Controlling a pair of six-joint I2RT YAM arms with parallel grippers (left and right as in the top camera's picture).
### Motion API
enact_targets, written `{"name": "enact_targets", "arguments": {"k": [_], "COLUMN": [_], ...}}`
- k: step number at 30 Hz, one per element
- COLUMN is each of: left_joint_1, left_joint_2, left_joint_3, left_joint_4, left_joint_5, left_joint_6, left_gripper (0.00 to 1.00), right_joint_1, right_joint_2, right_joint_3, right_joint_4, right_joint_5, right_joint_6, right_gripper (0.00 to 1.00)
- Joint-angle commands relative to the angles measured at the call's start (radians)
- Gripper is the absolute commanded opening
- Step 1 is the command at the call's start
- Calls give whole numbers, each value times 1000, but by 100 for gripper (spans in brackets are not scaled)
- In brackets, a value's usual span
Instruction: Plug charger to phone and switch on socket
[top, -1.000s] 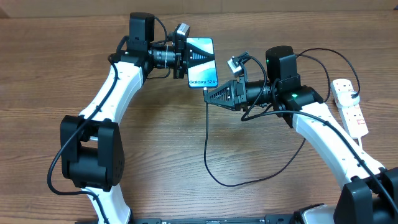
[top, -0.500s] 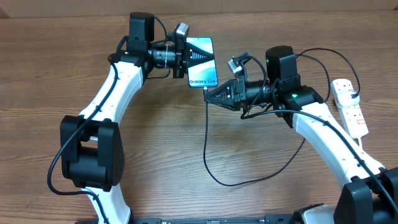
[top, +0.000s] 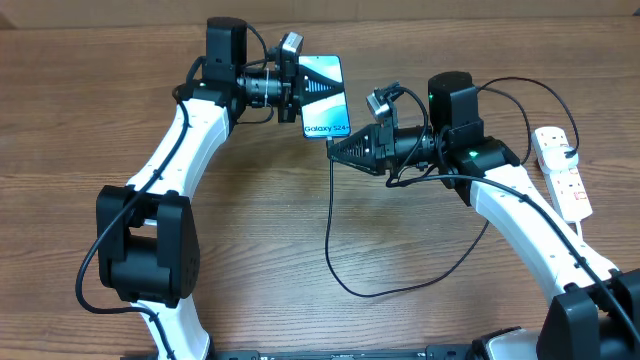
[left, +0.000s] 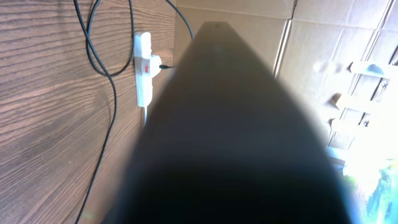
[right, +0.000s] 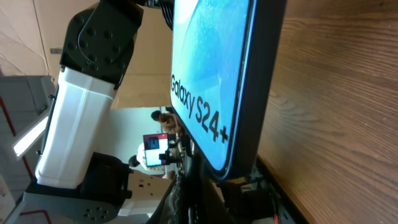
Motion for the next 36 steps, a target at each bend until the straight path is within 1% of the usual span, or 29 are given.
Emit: {"name": "enact_targets", "arguments": {"k": [1,9,16,25,30,36], "left_joint_1": [-10,-10,-10,-9,-9,-9], "left_joint_2": [-41,-41,-41,-41,-41,-41], "left_joint_3": [29,29,29,29,29,29], "left_joint_4": [1,19,20,57,100,101], "left_joint_5": [61,69,92,152,199,216], "left_joint_6": [9,8,10,47,47,47], "left_gripper": [4,4,4,4,4,4], "right_joint_1": [-8,24,25,23,23,23], "right_joint_2": [-2,-2,-2,-2,-2,-2], "right_joint_3": [5,5,5,5,5,5], "right_joint_4": [23,22,23,27,43,48], "right_joint_5": [69,108,133,121,104,99], "right_joint_6": [26,26,26,21,17,-10], "right_gripper": [4,4,4,4,4,4]}}
